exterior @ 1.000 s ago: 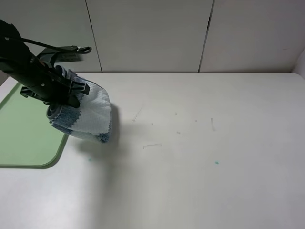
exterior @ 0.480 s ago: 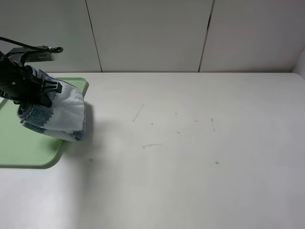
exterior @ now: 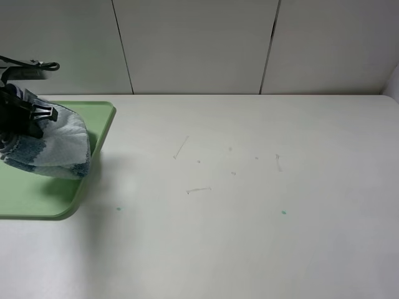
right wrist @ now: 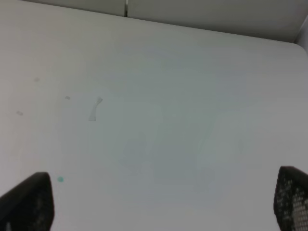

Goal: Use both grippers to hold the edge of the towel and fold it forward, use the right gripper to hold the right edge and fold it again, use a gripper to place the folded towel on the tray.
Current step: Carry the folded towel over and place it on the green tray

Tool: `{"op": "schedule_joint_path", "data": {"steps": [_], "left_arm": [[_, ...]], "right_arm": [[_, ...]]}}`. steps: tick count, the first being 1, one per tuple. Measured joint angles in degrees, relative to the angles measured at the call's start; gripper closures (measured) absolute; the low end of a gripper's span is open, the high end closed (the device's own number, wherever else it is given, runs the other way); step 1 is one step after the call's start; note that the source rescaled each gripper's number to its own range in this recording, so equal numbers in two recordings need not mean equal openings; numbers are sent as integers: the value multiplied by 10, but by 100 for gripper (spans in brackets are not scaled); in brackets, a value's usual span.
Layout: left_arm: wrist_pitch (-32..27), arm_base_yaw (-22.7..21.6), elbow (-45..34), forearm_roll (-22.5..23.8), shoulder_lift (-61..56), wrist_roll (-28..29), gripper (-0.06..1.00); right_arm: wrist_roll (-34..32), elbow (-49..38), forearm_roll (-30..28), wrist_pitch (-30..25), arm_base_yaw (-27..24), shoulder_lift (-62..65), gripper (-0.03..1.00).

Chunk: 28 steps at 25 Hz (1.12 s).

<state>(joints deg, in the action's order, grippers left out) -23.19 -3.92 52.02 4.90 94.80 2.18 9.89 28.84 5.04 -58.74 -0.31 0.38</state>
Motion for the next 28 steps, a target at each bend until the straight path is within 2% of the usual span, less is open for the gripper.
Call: {"op": "schedule_joint_path", "data": {"steps": [7,18,23,25,28], "left_arm": [[14,-13,0,33,11,0,78],[26,-13,0,40,69,0,78],[17,-13,0,66,70,0,78],[9,-13,0,76,70,0,74],[1,-13,0,90,70,0,54]], "right_arm": [[0,0,0,0,0,0,-3],[0,0,0,0,0,0,-3],[0,0,1,0,0,0,-3],[0,0,1,0,0,0,-3],[0,0,1,0,0,0,-3]]}}
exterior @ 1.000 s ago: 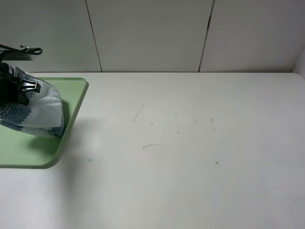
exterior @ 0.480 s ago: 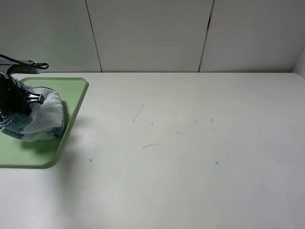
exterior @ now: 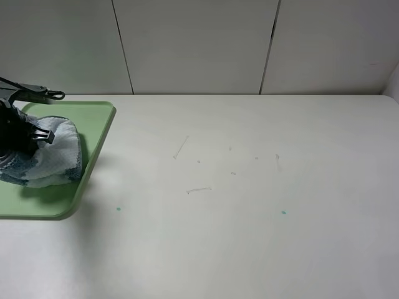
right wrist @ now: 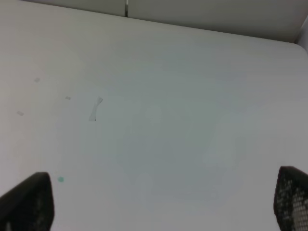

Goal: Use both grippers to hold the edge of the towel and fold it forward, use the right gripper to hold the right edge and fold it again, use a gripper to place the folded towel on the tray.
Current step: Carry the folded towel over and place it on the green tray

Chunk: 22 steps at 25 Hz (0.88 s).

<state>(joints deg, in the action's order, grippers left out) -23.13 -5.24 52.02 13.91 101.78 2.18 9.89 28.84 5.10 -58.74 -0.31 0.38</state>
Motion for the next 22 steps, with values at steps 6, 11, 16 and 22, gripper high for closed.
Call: {"op": "schedule_joint_path", "data": {"steps": [6,11,16,22], "left_arm": [[-19,0,0,4,-1,0,11],[-39,-12,0,4,-32,0,4],[-74,-35,0,5,-84,0,3],[-144,-55,0,14,-141,0,3]], "right_arm": [[0,0,0,0,0,0,-3],[0,0,0,0,0,0,-3],[0,0,2,0,0,0,-3],[0,0,2,0,0,0,-3]]}}
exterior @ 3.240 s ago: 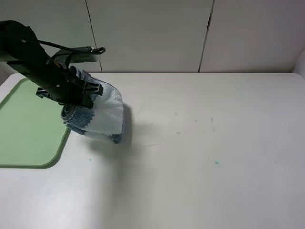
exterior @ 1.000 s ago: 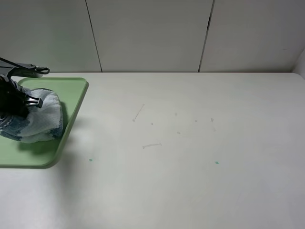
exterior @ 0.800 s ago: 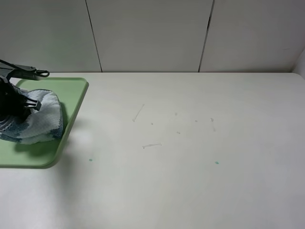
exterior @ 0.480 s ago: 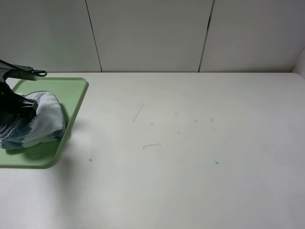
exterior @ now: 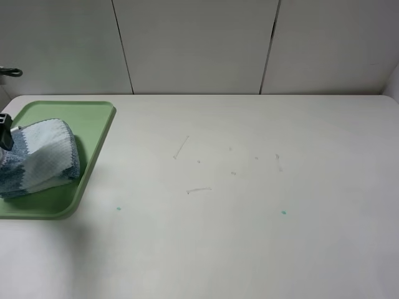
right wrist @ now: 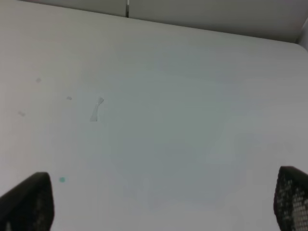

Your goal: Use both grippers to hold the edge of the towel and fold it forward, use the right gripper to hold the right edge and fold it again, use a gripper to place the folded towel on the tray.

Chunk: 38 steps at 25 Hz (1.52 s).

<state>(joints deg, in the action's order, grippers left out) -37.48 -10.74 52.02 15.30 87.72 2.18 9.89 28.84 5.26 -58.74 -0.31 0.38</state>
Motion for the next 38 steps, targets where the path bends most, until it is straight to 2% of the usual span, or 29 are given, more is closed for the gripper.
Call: {"op": "schedule_joint_path", "data": {"steps": [5,14,20,38], "left_arm": [[-62,0,0,29,-35,17,3],[-136,0,0,21,-132,35,3],[-168,0,0,-26,-225,36,-4],[-271,0,-1,-116,-523,10,-5]], "right_arm": [[0,0,0,0,0,0,-3],[0,0,0,0,0,0,-3],[0,0,0,0,0,0,-3],[0,0,0,0,0,0,-3]]}}
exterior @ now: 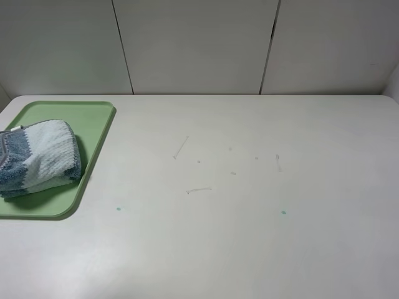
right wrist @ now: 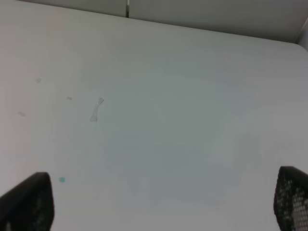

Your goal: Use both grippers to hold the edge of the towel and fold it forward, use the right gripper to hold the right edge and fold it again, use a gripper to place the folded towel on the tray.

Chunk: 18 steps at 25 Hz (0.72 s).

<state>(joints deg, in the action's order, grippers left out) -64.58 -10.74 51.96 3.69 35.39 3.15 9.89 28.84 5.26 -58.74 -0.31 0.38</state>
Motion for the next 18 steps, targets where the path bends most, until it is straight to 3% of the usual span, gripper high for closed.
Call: {"op": "schedule_joint_path", "data": {"steps": [5,18], "left_arm": [[-5,19,-24,-12,-74,-2,-5],[33,35,-190,-61,-247,-19,-6]], "right_arm": [[0,0,0,0,0,0,-3],[0,0,0,0,0,0,-3]]}}
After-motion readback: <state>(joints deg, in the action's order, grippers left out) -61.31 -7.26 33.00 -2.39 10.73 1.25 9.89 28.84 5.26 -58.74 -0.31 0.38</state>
